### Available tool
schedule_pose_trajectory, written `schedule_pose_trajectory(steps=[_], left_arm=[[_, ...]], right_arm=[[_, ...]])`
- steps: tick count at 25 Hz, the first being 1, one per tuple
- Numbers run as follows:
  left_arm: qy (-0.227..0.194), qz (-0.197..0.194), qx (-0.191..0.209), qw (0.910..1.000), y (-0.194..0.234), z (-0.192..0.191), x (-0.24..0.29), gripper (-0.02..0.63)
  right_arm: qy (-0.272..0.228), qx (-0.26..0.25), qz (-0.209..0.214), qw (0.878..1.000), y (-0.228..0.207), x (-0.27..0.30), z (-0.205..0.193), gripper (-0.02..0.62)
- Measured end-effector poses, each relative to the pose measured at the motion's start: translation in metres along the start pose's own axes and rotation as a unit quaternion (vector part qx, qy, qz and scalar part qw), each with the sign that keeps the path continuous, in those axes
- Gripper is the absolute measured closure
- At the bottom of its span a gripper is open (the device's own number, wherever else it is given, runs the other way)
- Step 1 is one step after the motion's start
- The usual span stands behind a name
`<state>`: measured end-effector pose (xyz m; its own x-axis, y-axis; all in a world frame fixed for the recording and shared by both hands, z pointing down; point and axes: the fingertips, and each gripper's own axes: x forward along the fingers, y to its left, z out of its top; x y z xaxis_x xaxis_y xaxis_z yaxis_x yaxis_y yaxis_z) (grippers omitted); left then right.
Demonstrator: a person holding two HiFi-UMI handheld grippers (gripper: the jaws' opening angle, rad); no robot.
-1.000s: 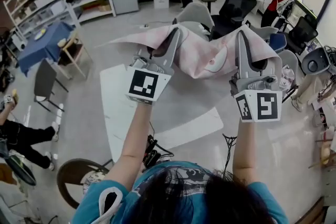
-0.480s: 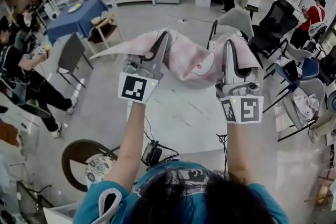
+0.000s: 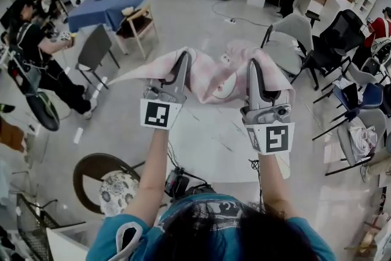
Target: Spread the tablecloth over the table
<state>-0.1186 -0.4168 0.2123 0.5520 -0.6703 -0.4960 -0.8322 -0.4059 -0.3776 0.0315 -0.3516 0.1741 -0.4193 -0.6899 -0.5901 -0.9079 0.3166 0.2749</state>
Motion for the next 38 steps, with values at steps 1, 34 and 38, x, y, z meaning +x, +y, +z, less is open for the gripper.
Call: schedule_pose_trajectory(steps=[1, 34, 38], left_arm=[[0.005, 0.002, 0.000, 1.0000, 0.002, -0.009, -0.002, 0.566], [0.160, -0.005, 0.056, 0.9854, 0.012, -0.129, 0.077, 0.566], [0.136, 0.020, 0.097, 0.9858, 0.046, -0.113, 0.113, 0.565]], right_arm=[[0.006, 0.001, 0.001, 1.000, 0.005, 0.000, -0.008, 0.541], [0.111, 0.045, 0.043, 0.992, -0.054, 0.062, -0.160, 0.540], [0.062, -0.028, 0.070, 0.995, -0.068, 0.117, -0.147, 0.540]])
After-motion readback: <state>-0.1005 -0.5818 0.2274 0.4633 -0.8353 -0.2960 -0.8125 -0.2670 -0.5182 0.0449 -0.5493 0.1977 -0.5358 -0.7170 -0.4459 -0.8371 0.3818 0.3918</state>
